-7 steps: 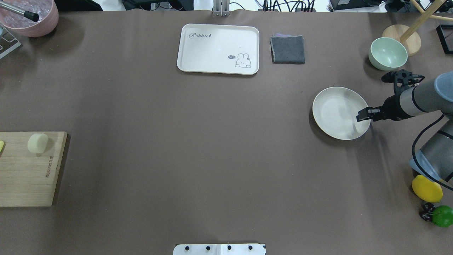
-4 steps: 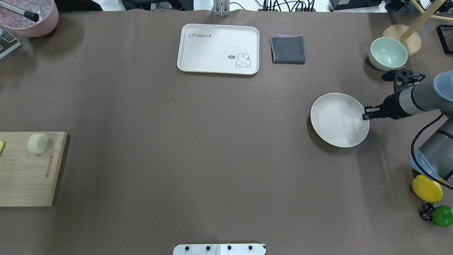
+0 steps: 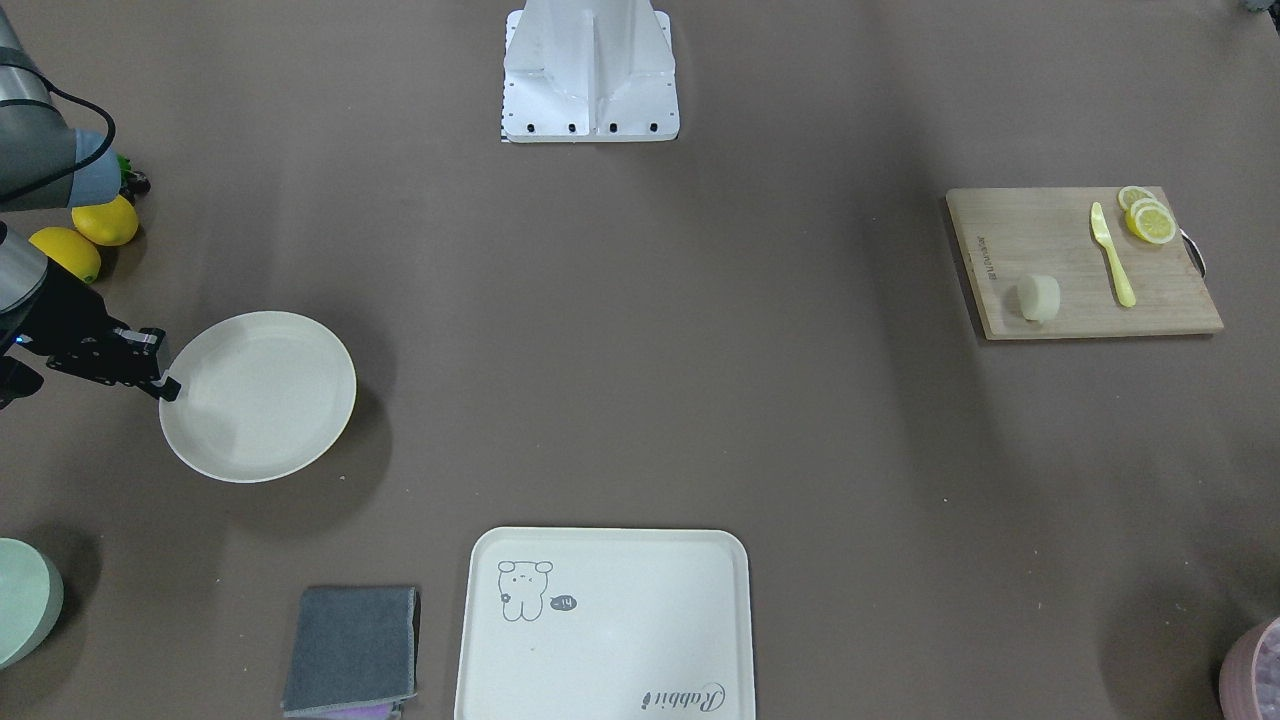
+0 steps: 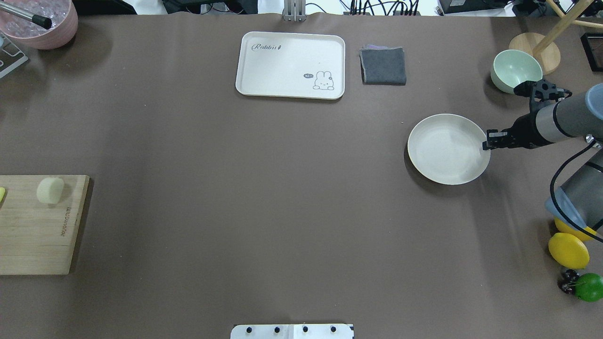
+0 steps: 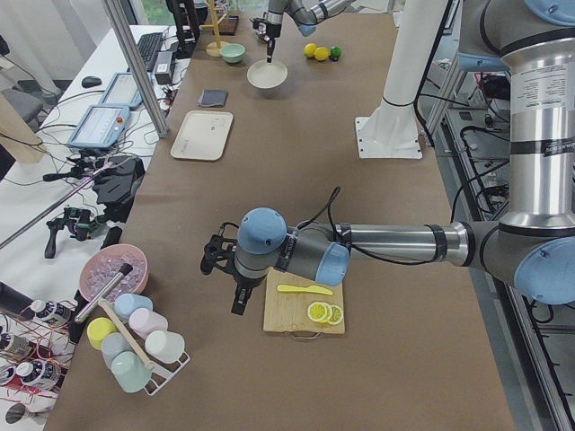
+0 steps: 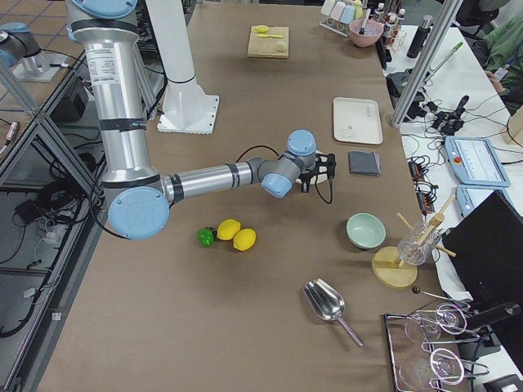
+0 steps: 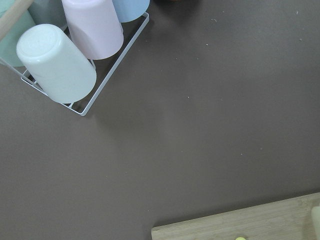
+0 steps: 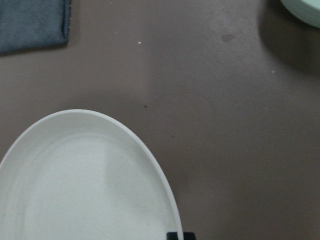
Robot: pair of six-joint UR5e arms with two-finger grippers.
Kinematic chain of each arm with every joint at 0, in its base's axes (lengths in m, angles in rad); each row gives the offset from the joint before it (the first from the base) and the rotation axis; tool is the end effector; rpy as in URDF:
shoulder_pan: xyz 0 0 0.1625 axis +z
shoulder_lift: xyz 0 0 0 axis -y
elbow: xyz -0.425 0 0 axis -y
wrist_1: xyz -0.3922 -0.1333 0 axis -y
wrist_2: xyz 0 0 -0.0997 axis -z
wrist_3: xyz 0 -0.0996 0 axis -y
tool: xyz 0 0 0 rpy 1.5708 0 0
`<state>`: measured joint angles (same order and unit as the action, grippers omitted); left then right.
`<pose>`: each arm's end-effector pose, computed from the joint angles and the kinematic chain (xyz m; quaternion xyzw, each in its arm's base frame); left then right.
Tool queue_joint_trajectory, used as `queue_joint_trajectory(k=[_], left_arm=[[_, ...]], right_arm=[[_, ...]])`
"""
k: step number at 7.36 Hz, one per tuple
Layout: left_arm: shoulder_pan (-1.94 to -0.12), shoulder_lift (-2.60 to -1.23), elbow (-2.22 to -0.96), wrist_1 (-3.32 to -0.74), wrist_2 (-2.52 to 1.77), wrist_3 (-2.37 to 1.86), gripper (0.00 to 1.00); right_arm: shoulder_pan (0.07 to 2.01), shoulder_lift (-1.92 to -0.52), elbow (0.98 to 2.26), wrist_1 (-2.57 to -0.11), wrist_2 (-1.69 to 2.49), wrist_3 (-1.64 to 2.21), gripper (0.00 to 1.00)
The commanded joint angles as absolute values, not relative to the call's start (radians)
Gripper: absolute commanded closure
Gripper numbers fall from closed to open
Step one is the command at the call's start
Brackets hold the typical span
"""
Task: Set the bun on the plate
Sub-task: 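Drag the white plate with the right gripper toward the table centre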
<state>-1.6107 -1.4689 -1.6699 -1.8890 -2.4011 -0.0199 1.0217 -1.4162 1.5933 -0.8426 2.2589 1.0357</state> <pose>-0.0783 -0.4618 0.6193 0.1477 0.3969 0.0363 0.9052 -0.2396 -0.5258 0.4824 0.0731 -0.5061 0.0608 0.8572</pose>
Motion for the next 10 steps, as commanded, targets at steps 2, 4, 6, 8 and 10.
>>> queue_joint_trajectory(k=[2,4,6,8,10], left_arm=[[-1.608,-1.480,-1.660,-1.887,-2.395,-0.025,0.02],[-1.608,-1.483,-1.658,-1.887,-2.396,-0.026,0.02],[-1.608,-1.479,-1.658,-1.887,-2.396,-0.026,0.02],[-1.608,-1.477,-1.652,-1.890,-2.396,-0.025,0.02],[-1.608,-1.477,-1.640,-1.893,-2.398,-0.023,0.02]], right_arm=[[0.910,-1.235,1.600,-0.845,2.231,1.163,1.00],[0.748,-1.134,1.585,-0.856,2.072,1.204,1.00],[0.639,-1.038,1.582,-0.978,1.920,1.207,1.00],[0.601,-0.994,1.566,-1.055,1.888,1.206,1.00],[0.563,-0.957,1.517,-1.054,1.833,1.232,1.00]])
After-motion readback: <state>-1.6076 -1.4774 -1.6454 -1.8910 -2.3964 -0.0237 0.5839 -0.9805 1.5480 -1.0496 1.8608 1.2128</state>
